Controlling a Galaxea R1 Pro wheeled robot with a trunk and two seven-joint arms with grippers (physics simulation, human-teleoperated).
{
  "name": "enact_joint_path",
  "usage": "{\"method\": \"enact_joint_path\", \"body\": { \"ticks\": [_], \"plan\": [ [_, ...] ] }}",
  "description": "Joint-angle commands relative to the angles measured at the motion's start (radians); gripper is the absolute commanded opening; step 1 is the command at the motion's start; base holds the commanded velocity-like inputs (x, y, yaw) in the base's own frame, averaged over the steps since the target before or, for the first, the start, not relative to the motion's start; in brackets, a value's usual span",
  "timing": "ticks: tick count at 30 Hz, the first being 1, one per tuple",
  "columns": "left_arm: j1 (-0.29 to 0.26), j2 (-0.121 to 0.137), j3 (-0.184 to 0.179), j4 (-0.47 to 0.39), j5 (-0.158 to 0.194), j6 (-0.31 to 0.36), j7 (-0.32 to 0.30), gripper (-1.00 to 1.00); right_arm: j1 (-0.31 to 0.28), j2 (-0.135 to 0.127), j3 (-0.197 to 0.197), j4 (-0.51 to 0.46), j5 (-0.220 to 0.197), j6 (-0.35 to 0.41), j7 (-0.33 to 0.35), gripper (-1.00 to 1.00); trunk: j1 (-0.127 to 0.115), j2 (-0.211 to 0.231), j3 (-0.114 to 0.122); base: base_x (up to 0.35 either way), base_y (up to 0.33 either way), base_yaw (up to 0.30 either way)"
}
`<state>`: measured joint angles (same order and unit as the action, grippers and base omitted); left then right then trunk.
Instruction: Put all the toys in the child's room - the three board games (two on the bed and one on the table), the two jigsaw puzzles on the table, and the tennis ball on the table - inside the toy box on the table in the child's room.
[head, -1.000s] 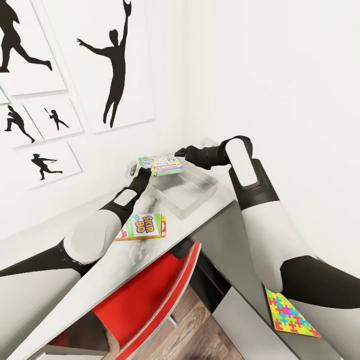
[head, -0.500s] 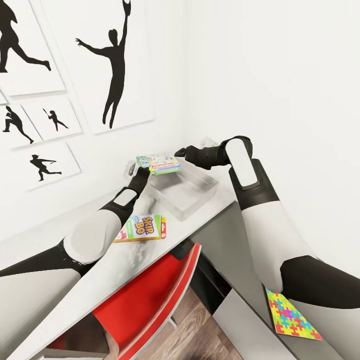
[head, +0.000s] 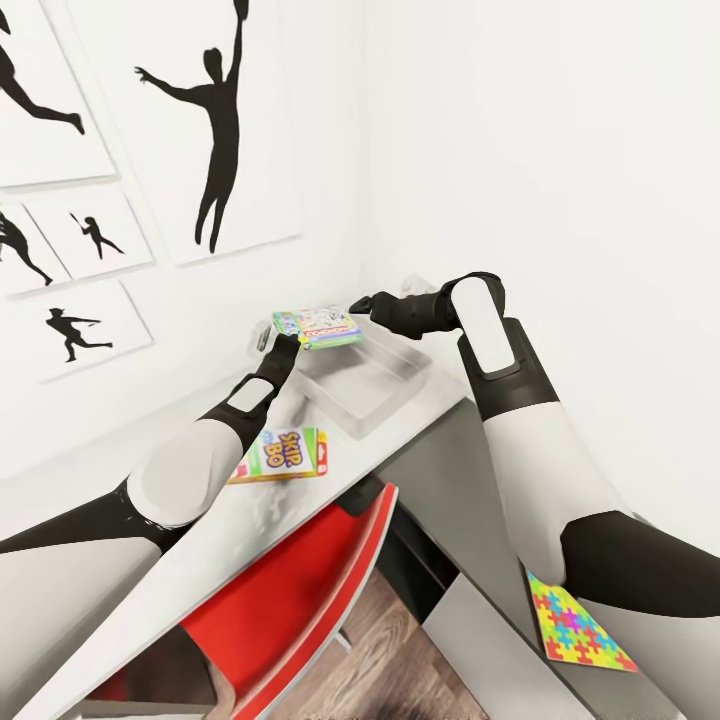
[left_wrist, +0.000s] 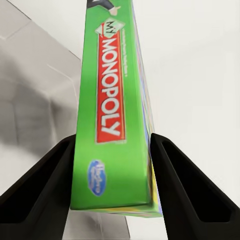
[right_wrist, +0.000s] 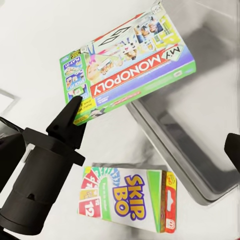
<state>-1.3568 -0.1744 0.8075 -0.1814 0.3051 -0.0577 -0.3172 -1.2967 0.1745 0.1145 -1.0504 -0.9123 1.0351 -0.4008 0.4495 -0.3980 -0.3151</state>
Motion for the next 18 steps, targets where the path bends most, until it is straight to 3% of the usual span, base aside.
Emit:
{"method": "enact_joint_path", "body": {
  "ticks": [1, 18],
  "plan": [
    [-0.001, 0.000, 0.000, 0.000, 0.005, -0.002, 0.000, -1.00, -0.001, 0.000, 0.001, 0.000, -0.010, 0.001, -0.010, 1.00, 0.001, -0.002, -0.003, 0.000, 0.000, -0.081],
    [-0.001, 0.000, 0.001, -0.003, 0.005, -0.001, 0.001, -1.00, -0.001, 0.000, 0.000, 0.001, -0.010, 0.002, -0.009, 1.00, 0.001, -0.002, -0.010, 0.000, 0.000, -0.021]
  ]
}}
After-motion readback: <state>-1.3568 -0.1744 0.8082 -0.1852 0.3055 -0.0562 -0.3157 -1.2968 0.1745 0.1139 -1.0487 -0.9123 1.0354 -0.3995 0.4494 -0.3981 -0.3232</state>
